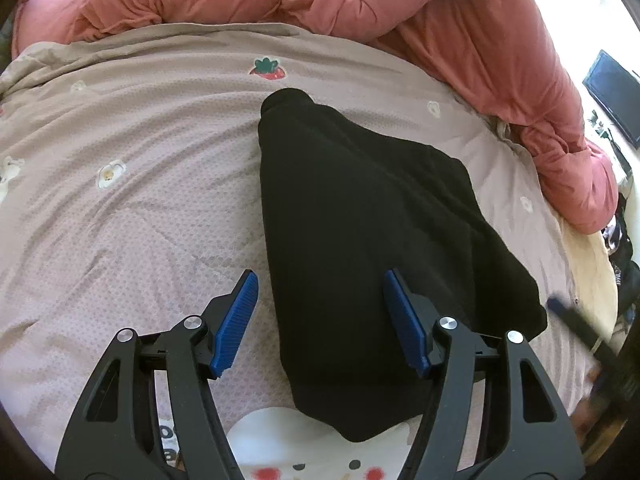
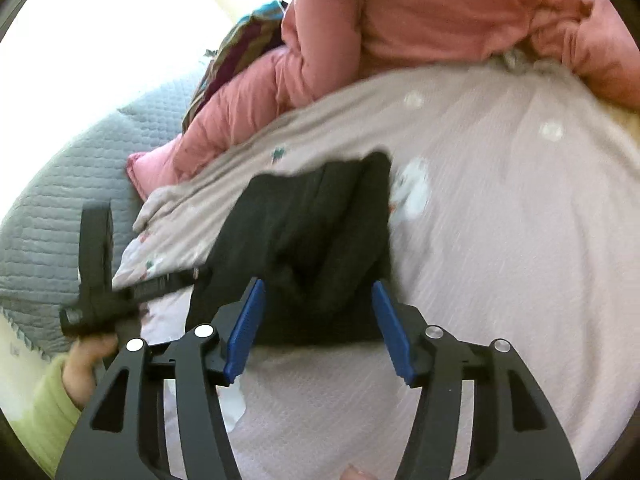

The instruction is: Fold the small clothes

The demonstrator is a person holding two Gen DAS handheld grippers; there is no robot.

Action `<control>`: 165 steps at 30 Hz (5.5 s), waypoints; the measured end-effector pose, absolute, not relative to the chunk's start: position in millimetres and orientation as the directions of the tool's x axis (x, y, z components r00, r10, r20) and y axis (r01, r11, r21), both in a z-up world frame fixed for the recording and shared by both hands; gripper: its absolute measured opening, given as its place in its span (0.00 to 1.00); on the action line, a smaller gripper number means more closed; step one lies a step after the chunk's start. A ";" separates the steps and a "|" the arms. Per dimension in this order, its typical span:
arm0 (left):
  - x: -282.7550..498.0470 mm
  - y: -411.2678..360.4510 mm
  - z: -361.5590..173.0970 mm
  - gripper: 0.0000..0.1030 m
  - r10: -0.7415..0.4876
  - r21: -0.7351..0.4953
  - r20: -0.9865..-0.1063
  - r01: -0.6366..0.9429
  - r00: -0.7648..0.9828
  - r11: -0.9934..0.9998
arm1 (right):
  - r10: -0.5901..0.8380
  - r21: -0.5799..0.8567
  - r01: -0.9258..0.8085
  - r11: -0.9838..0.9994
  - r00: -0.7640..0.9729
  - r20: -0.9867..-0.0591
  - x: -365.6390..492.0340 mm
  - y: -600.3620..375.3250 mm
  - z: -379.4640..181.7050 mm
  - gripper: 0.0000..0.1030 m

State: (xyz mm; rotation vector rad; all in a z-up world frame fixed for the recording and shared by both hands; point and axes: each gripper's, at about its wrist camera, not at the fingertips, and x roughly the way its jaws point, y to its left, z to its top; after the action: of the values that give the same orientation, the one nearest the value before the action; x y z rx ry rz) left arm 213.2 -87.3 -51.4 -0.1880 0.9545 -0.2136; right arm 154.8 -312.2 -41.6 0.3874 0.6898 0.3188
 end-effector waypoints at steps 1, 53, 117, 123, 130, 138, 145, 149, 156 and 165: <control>211.5 -89.0 -51.0 0.55 -0.252 -0.239 -0.786 0.100 0.565 0.966 | 0.398 0.429 -0.155 0.890 0.726 -0.562 161.7 -314.0 -38.0 0.60; 192.4 -101.1 -39.5 0.56 -0.254 -0.195 -0.772 0.163 0.583 0.967 | 0.353 0.270 -0.229 0.935 0.674 -0.649 240.0 -296.2 -28.4 0.33; 144.2 -75.2 -18.9 0.91 -0.194 -0.117 -0.744 0.162 0.640 0.980 | 0.225 0.152 -0.166 0.974 0.722 -0.654 149.7 -275.6 -22.1 0.95; 126.1 -70.2 -8.6 0.91 -0.176 -0.087 -0.722 0.165 0.669 0.982 | 0.229 0.164 -0.161 0.973 0.757 -0.612 131.2 -272.9 -13.9 0.96; 100.1 -59.1 -3.8 0.91 -0.159 -0.072 -0.701 0.153 0.695 0.986 | 0.210 0.177 -0.130 0.976 0.789 -0.577 112.1 -273.1 -9.3 0.96; 73.6 -47.6 -10.4 0.91 -0.157 -0.081 -0.686 0.140 0.711 0.987 | 0.181 0.157 -0.110 0.981 0.799 -0.573 88.7 -267.0 -13.7 0.96; 56.7 -39.3 -21.2 0.91 -0.165 -0.098 -0.688 0.135 0.707 0.986 | 0.165 0.144 -0.097 0.985 0.781 -0.602 73.2 -259.8 -29.9 0.96; 51.8 -37.8 -29.4 0.91 -0.177 -0.114 -0.696 0.136 0.695 0.984 | 0.138 0.114 -0.086 0.990 0.786 -0.603 63.4 -253.3 -37.3 0.96; 46.2 -34.0 -34.2 0.91 -0.185 -0.144 -0.698 0.117 0.692 0.983 | 0.124 0.085 -0.092 0.992 0.777 -0.617 55.4 -237.0 -50.5 0.96; 47.0 -36.5 -38.7 0.91 -0.175 -0.137 -0.714 0.109 0.678 0.985 | 0.126 0.085 -0.093 0.992 0.766 -0.630 56.7 -231.4 -54.8 0.96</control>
State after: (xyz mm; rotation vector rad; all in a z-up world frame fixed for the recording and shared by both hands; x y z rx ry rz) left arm 47.0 -36.5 -38.7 -0.0852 0.8108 -0.1598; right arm 56.7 -231.4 -54.8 0.0494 0.6874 0.1190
